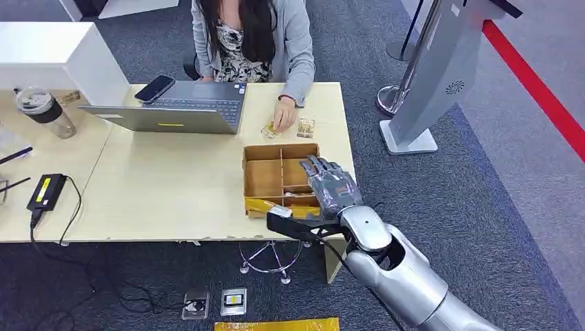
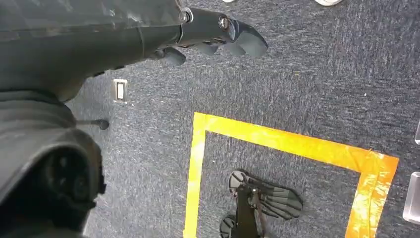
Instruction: Pass the card to the sensor for recognition and then transmit it.
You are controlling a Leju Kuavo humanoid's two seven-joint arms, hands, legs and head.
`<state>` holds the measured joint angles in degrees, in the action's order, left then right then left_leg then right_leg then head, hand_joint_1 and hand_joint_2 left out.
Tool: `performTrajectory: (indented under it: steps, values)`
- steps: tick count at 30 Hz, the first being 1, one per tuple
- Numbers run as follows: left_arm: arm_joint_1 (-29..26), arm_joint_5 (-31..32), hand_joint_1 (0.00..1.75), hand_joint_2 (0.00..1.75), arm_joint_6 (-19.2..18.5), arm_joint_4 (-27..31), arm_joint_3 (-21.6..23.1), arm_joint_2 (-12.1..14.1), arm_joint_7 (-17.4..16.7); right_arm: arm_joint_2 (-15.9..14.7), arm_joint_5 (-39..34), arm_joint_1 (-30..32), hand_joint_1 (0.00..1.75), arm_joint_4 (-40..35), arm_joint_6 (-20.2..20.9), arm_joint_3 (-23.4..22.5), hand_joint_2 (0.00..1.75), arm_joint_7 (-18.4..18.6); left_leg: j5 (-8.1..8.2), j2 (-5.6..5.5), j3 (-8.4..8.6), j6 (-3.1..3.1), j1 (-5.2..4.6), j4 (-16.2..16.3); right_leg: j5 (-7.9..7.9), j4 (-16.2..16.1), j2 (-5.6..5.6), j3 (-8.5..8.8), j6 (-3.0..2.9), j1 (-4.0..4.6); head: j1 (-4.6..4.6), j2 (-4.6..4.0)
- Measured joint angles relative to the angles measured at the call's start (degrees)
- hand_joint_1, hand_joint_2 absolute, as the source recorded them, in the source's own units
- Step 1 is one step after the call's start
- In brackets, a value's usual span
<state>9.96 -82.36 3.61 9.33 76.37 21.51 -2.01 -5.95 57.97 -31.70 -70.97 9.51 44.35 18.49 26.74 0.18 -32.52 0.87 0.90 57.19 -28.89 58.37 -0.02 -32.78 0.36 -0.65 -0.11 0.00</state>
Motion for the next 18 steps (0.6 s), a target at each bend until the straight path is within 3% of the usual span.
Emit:
performTrajectory:
  steps: [18]
  values:
    - [0.0,0.3,0.0,0.0,-0.3,0.0,0.0,0.0,0.0,1.6,-0.6,-1.1,0.0,2.0,-0.8,1.4,1.75,-0.2,0.0,0.0,0.0,0.0,0.0,0.0,0.0,0.0,0.0,0.01,0.0,0.0,0.02,0.0]
